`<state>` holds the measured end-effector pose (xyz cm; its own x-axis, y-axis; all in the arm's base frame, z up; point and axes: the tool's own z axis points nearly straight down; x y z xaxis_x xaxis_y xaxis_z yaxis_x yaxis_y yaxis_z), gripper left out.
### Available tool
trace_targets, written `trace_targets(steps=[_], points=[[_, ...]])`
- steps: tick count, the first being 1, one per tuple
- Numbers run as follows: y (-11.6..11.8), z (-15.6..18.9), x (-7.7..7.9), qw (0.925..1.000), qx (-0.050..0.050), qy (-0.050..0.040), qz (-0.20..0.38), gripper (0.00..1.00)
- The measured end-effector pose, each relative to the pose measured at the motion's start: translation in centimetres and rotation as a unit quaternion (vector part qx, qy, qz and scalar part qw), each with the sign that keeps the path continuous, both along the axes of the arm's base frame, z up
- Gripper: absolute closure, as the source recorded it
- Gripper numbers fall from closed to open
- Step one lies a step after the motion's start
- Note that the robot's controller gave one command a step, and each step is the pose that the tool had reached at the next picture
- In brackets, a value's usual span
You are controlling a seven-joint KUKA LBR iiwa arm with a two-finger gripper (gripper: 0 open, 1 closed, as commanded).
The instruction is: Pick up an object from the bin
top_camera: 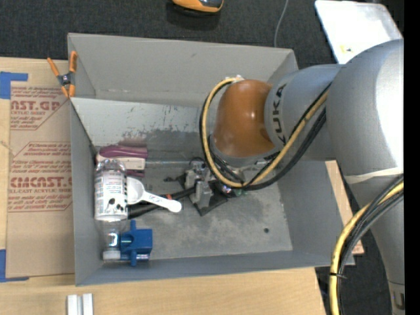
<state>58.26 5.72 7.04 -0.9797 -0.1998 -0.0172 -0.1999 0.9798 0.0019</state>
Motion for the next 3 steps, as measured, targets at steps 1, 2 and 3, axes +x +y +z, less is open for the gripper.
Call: trace_targets(steps=[1, 2, 3], points=[[0.02, 0.0, 0.0, 1.0, 0.0, -0.0001, -0.003, 1.0], [-0.14, -0.02, 0.09, 0.9998, 0.002, -0.001, -0.022, 1.0], [-0.15, -0.02, 0.09, 0.9998, 0.002, -0.001, -0.022, 1.0]])
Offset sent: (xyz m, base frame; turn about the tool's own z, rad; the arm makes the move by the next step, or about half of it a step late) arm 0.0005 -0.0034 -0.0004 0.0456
